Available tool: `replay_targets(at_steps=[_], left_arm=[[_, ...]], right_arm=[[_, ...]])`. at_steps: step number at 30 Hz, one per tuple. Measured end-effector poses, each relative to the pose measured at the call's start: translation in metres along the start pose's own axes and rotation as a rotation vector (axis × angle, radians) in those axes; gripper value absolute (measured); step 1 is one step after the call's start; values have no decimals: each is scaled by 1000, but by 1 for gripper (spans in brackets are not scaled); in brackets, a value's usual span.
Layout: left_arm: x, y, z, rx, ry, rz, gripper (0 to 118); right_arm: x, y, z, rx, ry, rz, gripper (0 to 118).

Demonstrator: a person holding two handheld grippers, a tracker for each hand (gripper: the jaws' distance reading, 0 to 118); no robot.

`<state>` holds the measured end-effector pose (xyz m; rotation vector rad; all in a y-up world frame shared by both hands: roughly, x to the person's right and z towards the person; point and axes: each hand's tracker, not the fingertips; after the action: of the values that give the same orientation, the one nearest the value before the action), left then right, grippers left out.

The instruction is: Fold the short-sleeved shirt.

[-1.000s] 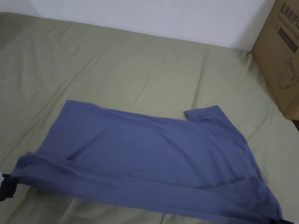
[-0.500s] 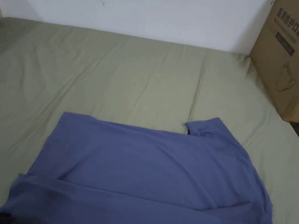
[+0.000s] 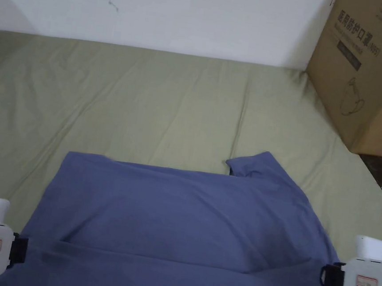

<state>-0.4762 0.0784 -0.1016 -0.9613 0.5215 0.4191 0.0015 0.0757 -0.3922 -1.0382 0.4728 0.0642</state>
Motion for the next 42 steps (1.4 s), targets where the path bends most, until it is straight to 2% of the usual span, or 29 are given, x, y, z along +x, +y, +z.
replay_targets(at_steps=[1,5,10,11,12,13,14,19,22,25,28,29,30,32,33,34,40,41,42], left_arm=[[3,1,-3,9,-20,29,0],[16,17,-16,-5,-2,11,0],[24,44,-28,14,-34,13,0],[24,48,-32,25,-38,13,0],[25,53,-37,38,-36,7,0],[25,59,-44,32,-21,3,0],[25,64,-50,13,0,6,0],[21,78,-66,-12,-8,31,0],[21,81,-74,-30,33,22,0],[16,82,-83,-47,46,27,0],[15,83,-87,-59,49,30,0],[14,84,-88,-57,50,27,0],[14,84,-89,-57,49,25,0],[14,86,-91,-55,43,27,0],[16,87,-90,-52,40,29,0],[17,88,-89,-50,39,36,0],[14,109,-99,-37,20,47,0],[12,116,-102,-42,11,49,6],[12,123,-105,-24,-1,59,21]], right_arm=[[-2,3,-8,-3,3,-25,0],[-12,32,-31,-4,-36,19,0],[-9,112,-64,32,-1,17,1],[-9,129,-74,31,-6,18,15],[-8,147,-85,23,-11,33,43],[-7,163,-98,17,-28,49,87],[-6,175,-109,11,-52,55,101],[2,215,-164,-42,-65,29,100],[1,216,-194,-106,-125,71,98],[-2,207,-213,-156,-131,128,95],[-3,205,-207,-120,-126,95,93],[-6,205,-202,-110,-129,99,86],[-9,204,-197,-87,-136,120,71],[-10,207,-190,-93,-121,132,19],[-11,207,-189,-108,-49,111,0],[-13,206,-187,-103,-79,107,0],[-16,206,-188,-95,-81,130,0],[-16,206,-189,-98,-80,128,0],[-16,206,-189,-100,-79,126,0]])
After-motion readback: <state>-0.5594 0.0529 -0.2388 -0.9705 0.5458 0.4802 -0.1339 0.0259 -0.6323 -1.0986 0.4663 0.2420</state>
